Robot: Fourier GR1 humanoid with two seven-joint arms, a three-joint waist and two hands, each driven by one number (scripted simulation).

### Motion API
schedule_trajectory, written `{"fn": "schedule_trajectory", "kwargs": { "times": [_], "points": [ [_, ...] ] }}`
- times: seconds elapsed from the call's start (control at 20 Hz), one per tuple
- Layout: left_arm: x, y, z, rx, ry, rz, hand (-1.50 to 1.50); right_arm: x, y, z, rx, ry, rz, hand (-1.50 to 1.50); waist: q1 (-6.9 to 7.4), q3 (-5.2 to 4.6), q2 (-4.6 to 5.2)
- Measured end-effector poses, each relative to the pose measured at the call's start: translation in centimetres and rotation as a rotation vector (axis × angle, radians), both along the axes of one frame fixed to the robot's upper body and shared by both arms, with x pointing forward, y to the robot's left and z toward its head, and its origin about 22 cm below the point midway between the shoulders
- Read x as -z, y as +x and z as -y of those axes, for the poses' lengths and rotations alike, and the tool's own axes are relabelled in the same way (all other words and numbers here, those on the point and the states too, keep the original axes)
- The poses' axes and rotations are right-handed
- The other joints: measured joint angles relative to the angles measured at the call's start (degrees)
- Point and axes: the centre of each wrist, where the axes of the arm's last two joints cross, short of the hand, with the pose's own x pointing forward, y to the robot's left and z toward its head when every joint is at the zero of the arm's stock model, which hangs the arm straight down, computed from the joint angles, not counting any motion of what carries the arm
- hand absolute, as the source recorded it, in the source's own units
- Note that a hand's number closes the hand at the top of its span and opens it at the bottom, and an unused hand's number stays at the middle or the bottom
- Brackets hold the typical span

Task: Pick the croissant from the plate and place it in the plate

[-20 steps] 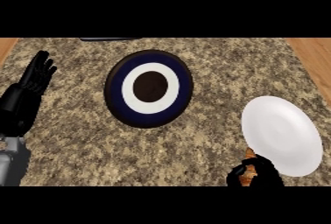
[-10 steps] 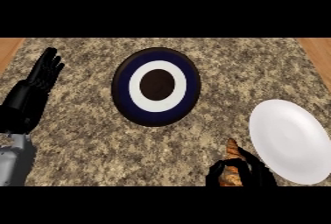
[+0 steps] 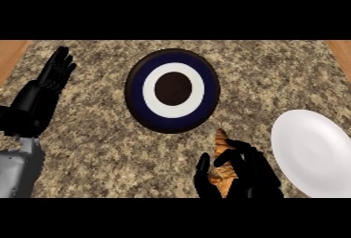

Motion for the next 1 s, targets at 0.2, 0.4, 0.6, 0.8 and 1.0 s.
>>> {"fn": "schedule_trajectory", "kwargs": {
  "times": [0.2, 0.4, 0.6, 0.8, 1.0],
  "points": [
    [-0.2, 0.3, 0.5, 0.016, 0.004, 0.004, 0.00, -1.4, 2.9, -1.1, -0.032, 0.048, 0.003, 1.50, 1.00, 0.02, 0.28],
    [-0.3, 0.7, 1.1, 0.030, -0.002, 0.007, 0.00, -2.5, 6.6, -1.8, -0.035, 0.072, -0.015, 1.50, 1.58, 0.04, 0.43],
    [0.1, 0.8, 1.3, 0.041, -0.006, 0.011, 0.00, -3.0, 10.9, -2.1, -0.004, 0.070, -0.055, 1.50, 2.29, 0.04, 0.61],
    [-0.1, 1.1, 1.6, 0.053, -0.001, 0.012, 0.00, -2.9, 14.8, -2.4, 0.027, 0.056, -0.111, 1.50, 2.76, 0.06, 0.74],
    [-0.2, 1.3, 1.5, 0.057, 0.003, 0.015, 0.00, -2.5, 17.9, -2.5, 0.043, 0.067, -0.172, 1.50, 3.38, 0.08, 0.85]
  ]
}}
